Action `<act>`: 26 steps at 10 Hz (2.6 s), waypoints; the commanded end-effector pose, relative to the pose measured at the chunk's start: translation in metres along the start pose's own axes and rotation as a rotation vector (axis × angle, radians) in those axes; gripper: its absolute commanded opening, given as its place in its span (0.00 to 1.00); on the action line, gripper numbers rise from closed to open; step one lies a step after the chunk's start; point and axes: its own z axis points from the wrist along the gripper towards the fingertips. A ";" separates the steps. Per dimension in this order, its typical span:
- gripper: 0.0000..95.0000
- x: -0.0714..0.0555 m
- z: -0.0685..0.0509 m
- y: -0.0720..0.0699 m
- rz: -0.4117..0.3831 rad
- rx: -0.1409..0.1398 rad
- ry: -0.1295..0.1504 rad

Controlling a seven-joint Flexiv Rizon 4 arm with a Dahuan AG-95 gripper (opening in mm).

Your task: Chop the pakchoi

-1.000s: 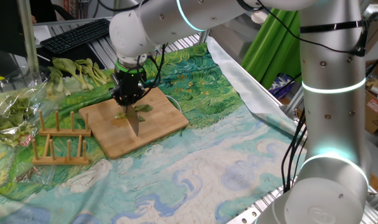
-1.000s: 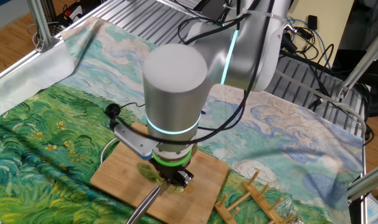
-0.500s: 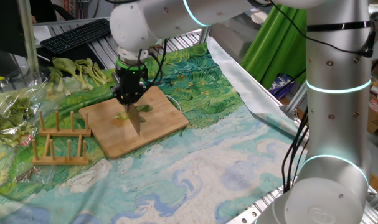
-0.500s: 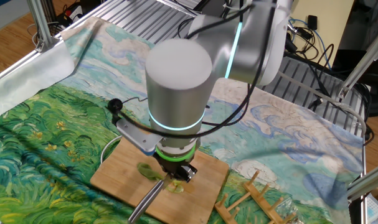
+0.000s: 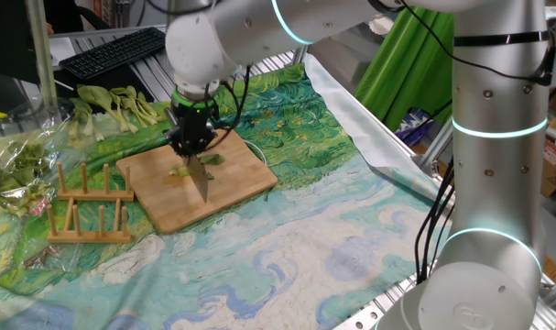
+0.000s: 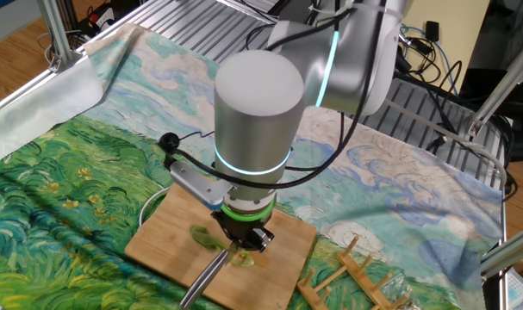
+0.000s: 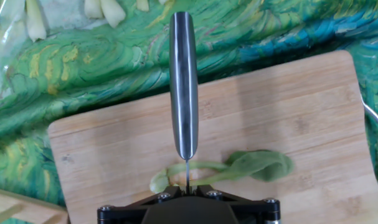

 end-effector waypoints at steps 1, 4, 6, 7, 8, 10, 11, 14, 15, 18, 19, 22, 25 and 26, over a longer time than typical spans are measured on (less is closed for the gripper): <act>0.00 0.001 0.006 0.002 0.001 -0.004 -0.019; 0.00 0.002 0.012 0.003 0.004 -0.006 -0.030; 0.00 0.002 0.010 0.004 0.013 -0.012 -0.035; 0.00 0.003 0.006 0.004 0.012 -0.001 -0.027; 0.00 0.006 0.004 0.003 0.016 0.001 -0.018; 0.00 0.007 0.005 0.004 0.032 -0.013 -0.029; 0.00 0.007 0.007 0.004 0.032 -0.014 -0.044; 0.00 0.014 0.001 0.004 0.035 -0.009 -0.031; 0.00 0.013 0.002 0.004 0.035 -0.008 -0.024; 0.00 0.013 -0.001 0.003 0.037 -0.002 -0.006; 0.00 0.013 -0.004 0.002 0.038 -0.001 -0.004; 0.00 0.008 -0.008 -0.007 0.027 -0.003 0.002; 0.00 0.003 -0.007 -0.015 0.027 -0.007 -0.008; 0.00 0.000 -0.008 -0.015 0.030 -0.007 -0.010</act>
